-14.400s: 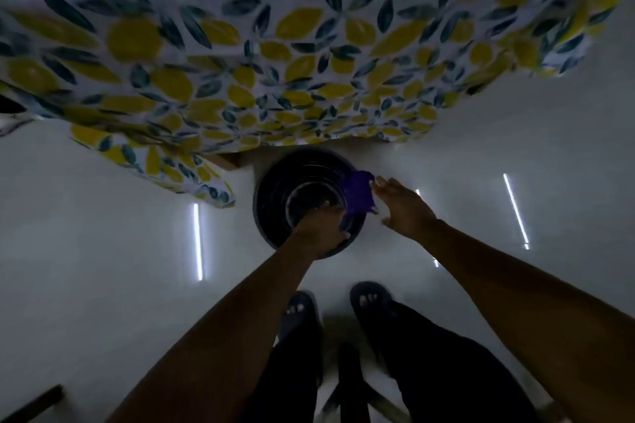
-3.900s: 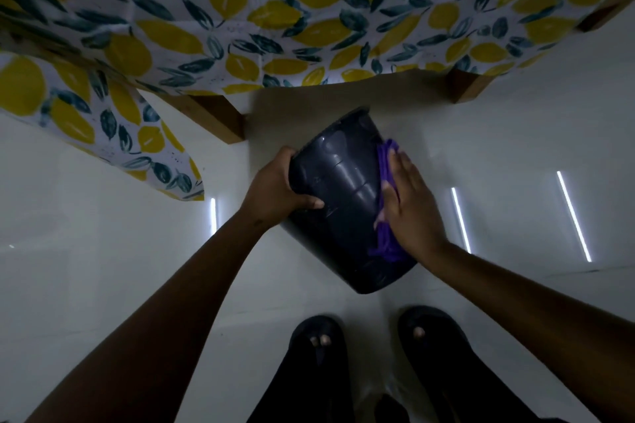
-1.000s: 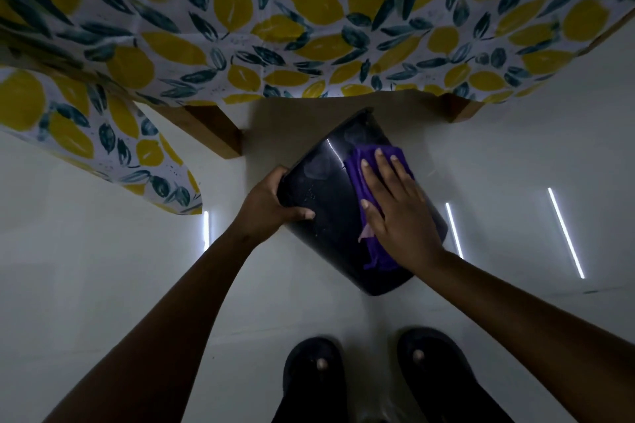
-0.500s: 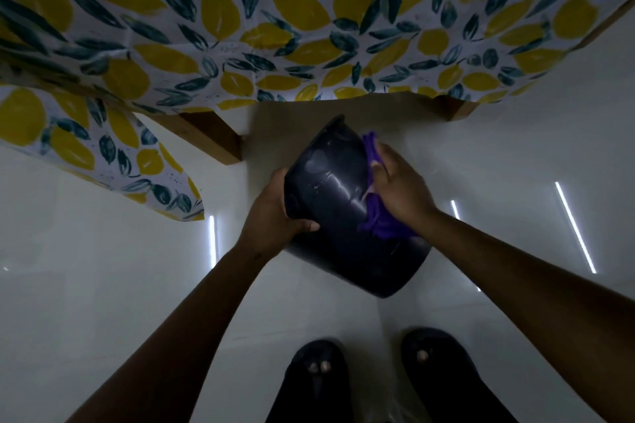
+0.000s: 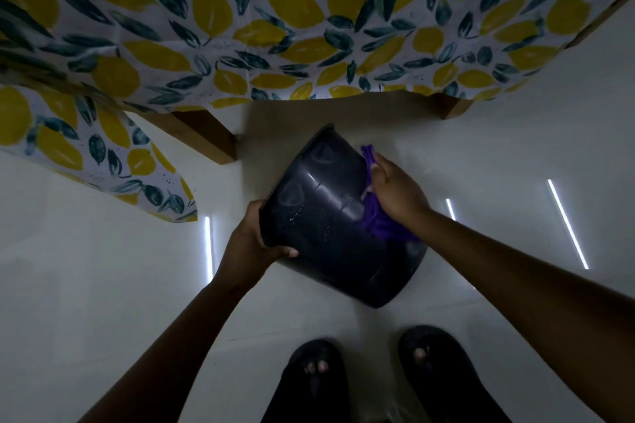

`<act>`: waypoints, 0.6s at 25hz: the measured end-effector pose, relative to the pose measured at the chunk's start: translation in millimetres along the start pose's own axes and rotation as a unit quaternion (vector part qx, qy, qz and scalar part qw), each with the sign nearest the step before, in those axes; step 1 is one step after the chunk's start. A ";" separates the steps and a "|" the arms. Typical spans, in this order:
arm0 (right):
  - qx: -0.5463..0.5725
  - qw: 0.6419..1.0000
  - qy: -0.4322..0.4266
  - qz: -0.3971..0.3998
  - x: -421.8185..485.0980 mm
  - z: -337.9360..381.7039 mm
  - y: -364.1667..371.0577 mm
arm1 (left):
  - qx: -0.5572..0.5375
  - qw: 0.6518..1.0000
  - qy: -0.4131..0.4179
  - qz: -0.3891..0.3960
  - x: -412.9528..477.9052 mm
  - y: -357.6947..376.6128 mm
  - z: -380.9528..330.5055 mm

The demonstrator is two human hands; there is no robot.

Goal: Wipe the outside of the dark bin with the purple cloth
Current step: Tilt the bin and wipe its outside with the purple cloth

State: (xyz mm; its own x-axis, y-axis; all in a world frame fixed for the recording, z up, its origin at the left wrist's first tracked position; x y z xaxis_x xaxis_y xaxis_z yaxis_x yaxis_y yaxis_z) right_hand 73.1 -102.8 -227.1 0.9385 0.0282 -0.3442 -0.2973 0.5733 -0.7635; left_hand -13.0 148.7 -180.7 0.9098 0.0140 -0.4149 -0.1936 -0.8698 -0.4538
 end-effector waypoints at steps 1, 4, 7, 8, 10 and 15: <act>-0.011 1.000 0.010 -0.008 -17.1 -4.8 1.8 | 0.001 1.000 -0.002 0.000 -0.3 -0.8 2.0; -0.150 0.977 -0.148 -0.045 -83.3 23.3 15.9 | 0.004 1.000 0.006 0.006 2.4 -3.1 5.8; -0.192 0.950 -0.240 -0.048 -62.9 51.1 21.0 | -0.012 1.000 0.004 -0.022 -2.7 6.6 8.2; -0.179 0.956 -0.225 -0.058 -42.4 54.4 16.1 | -0.008 0.999 0.010 -0.034 -4.5 10.8 5.7; -0.115 0.983 -0.141 -0.034 0.4 42.7 0.0 | -0.013 0.999 0.012 -0.040 -3.6 14.8 2.0; -0.070 0.994 -0.058 -0.061 -27.7 0.5 -1.8 | -0.001 1.000 -0.007 -0.030 -10.0 8.7 5.0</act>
State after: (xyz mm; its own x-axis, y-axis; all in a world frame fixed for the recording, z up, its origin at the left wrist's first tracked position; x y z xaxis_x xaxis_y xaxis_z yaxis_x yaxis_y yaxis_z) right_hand 47.7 -104.2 -216.0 0.9805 0.0650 -0.1857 -0.1946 0.4590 -0.8668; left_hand -25.5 143.5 -184.4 0.9149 0.0727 -0.3971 -0.1377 -0.8685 -0.4761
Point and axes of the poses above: each hand's wrist, its own x-axis towards the middle knuckle, its own y-axis out of the palm, z = x × y, the point moved 1 cm from there along x, towards the middle knuckle, and after that the axes turned 6 degrees about -x, right-handed, at the moved point
